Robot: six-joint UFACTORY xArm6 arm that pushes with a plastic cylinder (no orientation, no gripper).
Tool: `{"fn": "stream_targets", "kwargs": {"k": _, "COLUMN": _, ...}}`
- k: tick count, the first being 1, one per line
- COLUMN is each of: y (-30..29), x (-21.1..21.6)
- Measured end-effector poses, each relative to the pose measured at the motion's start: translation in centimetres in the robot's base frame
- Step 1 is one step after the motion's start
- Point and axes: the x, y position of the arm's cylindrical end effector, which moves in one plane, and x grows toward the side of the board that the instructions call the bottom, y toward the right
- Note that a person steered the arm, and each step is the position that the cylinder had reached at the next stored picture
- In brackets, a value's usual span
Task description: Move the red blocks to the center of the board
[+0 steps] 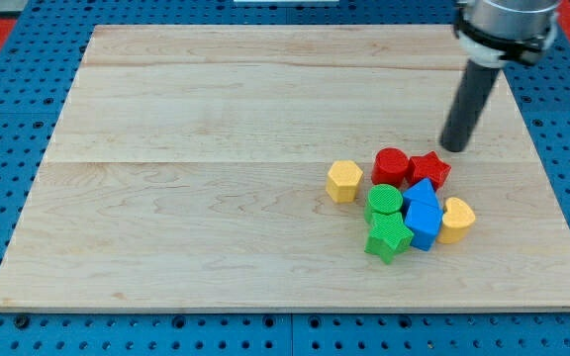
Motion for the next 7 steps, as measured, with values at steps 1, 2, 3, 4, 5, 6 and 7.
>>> {"fn": "stream_targets", "kwargs": {"k": 1, "y": 6.1, "x": 1.3}}
{"fn": "stream_targets", "kwargs": {"k": 2, "y": 8.5, "x": 5.6}}
{"fn": "stream_targets", "kwargs": {"k": 3, "y": 3.5, "x": 6.7}}
{"fn": "stream_targets", "kwargs": {"k": 4, "y": -4.3, "x": 5.7}}
{"fn": "stream_targets", "kwargs": {"k": 5, "y": -9.6, "x": 4.7}}
{"fn": "stream_targets", "kwargs": {"k": 6, "y": -12.0, "x": 2.6}}
{"fn": "stream_targets", "kwargs": {"k": 7, "y": -14.1, "x": 0.0}}
